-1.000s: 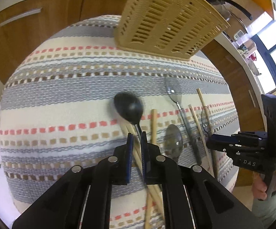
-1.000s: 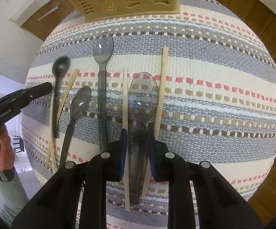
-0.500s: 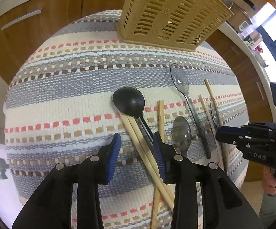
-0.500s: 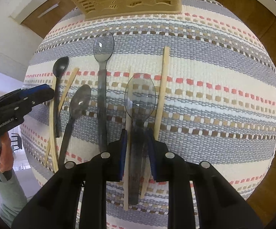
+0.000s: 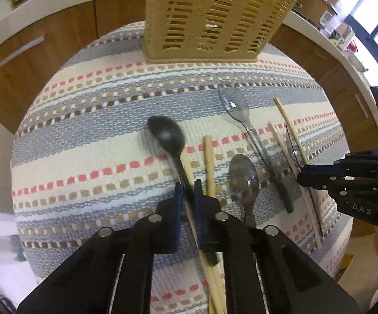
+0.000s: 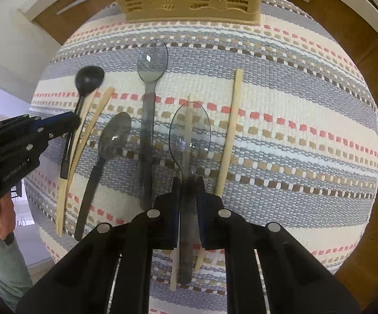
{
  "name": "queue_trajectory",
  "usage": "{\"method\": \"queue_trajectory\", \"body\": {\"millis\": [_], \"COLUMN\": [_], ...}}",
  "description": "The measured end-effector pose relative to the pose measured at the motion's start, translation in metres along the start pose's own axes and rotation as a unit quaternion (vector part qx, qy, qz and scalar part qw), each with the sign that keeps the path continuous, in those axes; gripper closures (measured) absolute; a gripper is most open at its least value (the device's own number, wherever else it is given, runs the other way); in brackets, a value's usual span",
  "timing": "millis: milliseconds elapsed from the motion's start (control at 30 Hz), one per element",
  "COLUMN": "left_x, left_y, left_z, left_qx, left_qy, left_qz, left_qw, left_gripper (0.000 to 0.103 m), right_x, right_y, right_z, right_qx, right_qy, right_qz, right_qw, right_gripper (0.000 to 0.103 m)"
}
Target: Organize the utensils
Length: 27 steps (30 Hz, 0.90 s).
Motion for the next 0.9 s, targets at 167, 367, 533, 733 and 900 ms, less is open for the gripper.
{"method": "queue_trajectory", "body": {"millis": [167,367,533,733,900], "left_x": [0.006,0.012,0.014,0.001,-0.005], "left_y": [0.011,0.046,0.061,0.055,0.034], "left_z": [-0.012,-0.021,-0.018,-0.011,-0.001], "left_qx": [0.027,0.036,0.011,-0.004,-0.073], "left_qy": [-0.005,-0.001,0.007,0.014,0.032], "left_qz": [-0.005,-0.030,-0.033,-0.009,0.051], "left_qw": [0.9996,0.9989,0.9994,0.9998,0.9955], "left_gripper": [0.102,0.103,0.097,0.090,0.098], "right_x": [0.005,0.007,0.007,0.009,0.004], "right_y": [-0.004,-0.015,-0.029,-0.026,-0.025], "right_z": [-0.013,-0.025,-0.020,-0.018,-0.021], "right_qx": [-0.026,-0.035,-0.038,-0.040,-0.046], "right_qy": [-0.024,-0.034,-0.025,-0.026,-0.034], "right_qz": [-0.001,0.005,0.015,0.014,0.008], "right_qw": [0.999,0.999,0.999,0.999,0.998], "right_gripper": [0.093,0.093,0.093,0.093,0.093]}}
Point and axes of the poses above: each gripper's, at about its wrist camera, not at the fingertips, and z roughly the way its jaws point, y to its left, x to its underside, the point moved 6 cm from there along z, roughly the way its jaws point, and after that the axes turned 2 degrees about y, right-handed, at the moved point
